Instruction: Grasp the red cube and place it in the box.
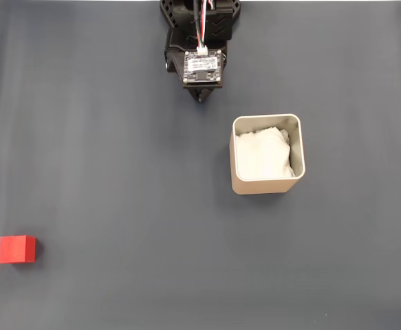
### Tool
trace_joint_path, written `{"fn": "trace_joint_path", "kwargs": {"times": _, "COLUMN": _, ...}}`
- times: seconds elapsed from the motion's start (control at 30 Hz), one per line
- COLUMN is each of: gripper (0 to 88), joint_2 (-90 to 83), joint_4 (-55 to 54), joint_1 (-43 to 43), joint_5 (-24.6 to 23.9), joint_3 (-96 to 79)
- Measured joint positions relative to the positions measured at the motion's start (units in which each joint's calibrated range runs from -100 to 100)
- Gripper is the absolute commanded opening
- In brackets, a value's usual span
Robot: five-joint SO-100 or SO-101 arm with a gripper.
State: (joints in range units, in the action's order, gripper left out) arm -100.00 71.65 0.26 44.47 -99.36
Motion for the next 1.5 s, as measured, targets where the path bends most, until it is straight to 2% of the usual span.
{"fn": "trace_joint_path", "kwargs": {"times": 0.27, "gripper": 0.2, "joint_2": 5.17, "joint_4": -10.72, "joint_1": 1.13, "joint_5": 0.44, "joint_3": 3.73}}
{"fn": "trace_joint_path", "kwargs": {"times": 0.47, "gripper": 0.2, "joint_2": 15.07, "joint_4": -14.62, "joint_1": 2.33, "joint_5": 1.42, "joint_3": 14.03}}
{"fn": "trace_joint_path", "kwargs": {"times": 1.07, "gripper": 0.2, "joint_2": 60.54, "joint_4": -11.45, "joint_1": 16.01, "joint_5": 2.25, "joint_3": 67.58}}
{"fn": "trace_joint_path", "kwargs": {"times": 1.5, "gripper": 0.2, "joint_2": 84.35, "joint_4": -10.15, "joint_1": 26.08, "joint_5": 3.03, "joint_3": 93.26}}
